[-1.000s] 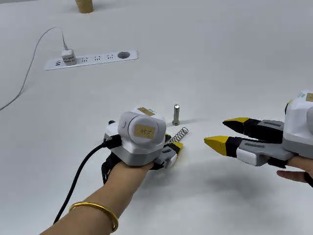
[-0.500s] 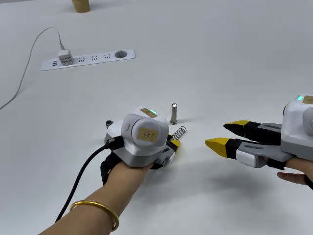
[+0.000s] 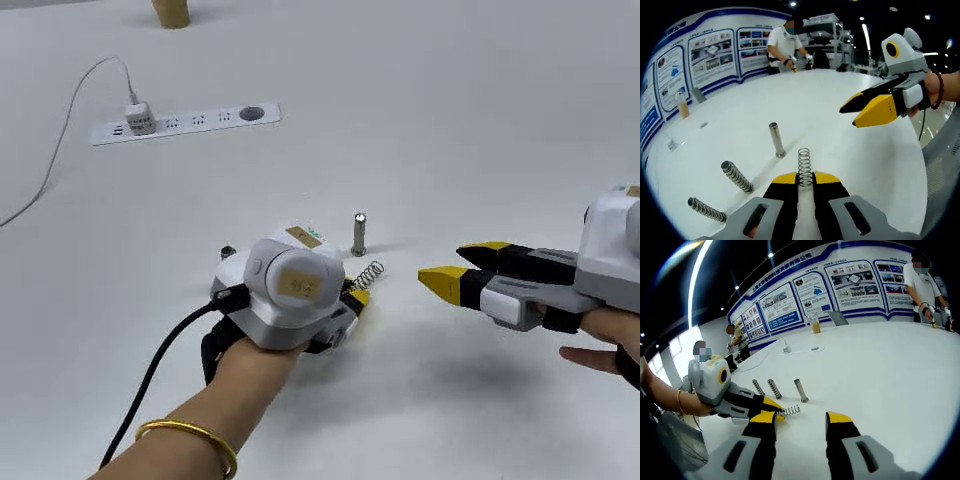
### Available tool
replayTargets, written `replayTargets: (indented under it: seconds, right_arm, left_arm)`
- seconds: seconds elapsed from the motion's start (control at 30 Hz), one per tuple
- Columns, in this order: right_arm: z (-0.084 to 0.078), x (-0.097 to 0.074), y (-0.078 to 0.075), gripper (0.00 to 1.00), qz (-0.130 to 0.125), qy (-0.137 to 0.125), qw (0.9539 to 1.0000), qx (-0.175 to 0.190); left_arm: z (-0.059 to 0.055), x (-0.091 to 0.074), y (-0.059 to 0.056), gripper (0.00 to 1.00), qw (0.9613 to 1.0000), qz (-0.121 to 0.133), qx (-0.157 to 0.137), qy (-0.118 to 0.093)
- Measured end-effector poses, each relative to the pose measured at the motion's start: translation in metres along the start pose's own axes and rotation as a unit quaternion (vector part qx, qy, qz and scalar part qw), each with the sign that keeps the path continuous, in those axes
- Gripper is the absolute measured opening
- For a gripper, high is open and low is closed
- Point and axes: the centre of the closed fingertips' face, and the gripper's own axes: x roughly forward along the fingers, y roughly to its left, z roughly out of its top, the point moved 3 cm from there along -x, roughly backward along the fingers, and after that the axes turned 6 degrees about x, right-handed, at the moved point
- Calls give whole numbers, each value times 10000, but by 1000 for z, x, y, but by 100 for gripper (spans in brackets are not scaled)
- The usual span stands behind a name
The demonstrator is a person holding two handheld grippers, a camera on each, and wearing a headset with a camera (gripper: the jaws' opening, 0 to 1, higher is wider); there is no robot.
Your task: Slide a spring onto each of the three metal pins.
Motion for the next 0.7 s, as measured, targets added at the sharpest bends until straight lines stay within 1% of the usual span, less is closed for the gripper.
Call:
replayTargets:
  seconds: [0.07,0.17,0.27,0.37,0.5,0.6,0.63,0.7]
  right_arm:
    - [3,1,2,40,31,-45,10000,51]
    - [7,2,5,40,108,-144,9997,169]
    - [9,4,9,40,174,-185,9993,263]
    - [13,6,14,40,276,-225,9987,371]
    - [16,8,18,39,370,-256,9975,542]
    - [16,9,22,38,442,-251,9966,649]
    - [16,10,23,38,465,-241,9961,709]
    - [18,11,26,37,516,-283,9953,775]
  left_arm:
    - [2,-3,0,10,10000,13,10,-58]
    - [3,-6,1,10,10000,37,6,-62]
    - [5,-10,0,10,9999,25,-8,-140]
    - [11,-15,-2,11,9996,22,-24,-276]
    - [17,-21,-5,11,9991,22,49,-409]
    - [23,-26,-6,11,9983,22,37,-587]
    - [26,-29,-6,11,9977,36,62,-675]
    - [30,-33,-7,11,9968,38,58,-799]
